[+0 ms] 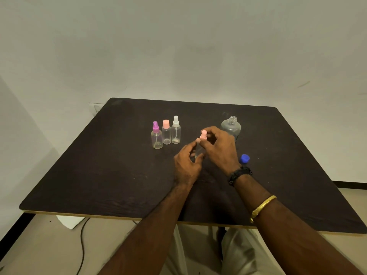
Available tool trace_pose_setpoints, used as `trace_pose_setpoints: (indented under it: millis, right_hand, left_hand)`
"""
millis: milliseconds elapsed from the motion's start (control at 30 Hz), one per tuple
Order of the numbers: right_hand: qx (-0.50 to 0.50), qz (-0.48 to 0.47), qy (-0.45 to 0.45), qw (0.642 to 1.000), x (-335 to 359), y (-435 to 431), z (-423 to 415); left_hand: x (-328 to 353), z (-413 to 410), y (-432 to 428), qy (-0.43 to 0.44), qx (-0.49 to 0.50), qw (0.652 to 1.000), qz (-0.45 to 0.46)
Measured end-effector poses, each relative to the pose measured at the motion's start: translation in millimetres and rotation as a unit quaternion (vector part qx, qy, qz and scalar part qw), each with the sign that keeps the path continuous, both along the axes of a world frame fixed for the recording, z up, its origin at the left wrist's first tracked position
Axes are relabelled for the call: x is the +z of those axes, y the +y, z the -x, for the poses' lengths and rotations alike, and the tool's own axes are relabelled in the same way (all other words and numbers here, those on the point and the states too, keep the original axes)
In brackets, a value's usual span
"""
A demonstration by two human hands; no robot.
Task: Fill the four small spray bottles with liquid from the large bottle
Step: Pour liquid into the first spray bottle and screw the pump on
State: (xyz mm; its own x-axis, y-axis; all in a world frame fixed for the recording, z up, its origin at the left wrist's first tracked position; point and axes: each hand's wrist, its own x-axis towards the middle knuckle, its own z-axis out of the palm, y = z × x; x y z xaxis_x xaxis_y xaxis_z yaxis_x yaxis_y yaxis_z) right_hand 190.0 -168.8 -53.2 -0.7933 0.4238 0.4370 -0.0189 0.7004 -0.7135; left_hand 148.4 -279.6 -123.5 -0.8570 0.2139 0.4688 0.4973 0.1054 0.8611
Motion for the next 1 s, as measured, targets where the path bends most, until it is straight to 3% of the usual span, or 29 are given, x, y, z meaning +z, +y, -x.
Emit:
trace_pose_setpoints:
  millis: [333, 600, 1000]
  right_hand:
    - [0.026, 0.068, -0.003, 0.997, -4.8, -5.7, 2.3]
    - [-0.028, 0.067, 0.015, 0.997, -6.7, -12.1, 5.4]
    - [-0.008, 0.070, 0.005, 0.998, -7.7, -12.8, 17.7]
  left_hand:
    - [0.0, -0.1, -1.0, -0.016, 0.003, 1.000, -0.003]
    - [-0.4, -1.4, -1.3, -0.024, 0.018, 0.999, 0.014]
    - [-3.7, 3.0, -0.6, -0.058, 0.055, 0.997, -0.018]
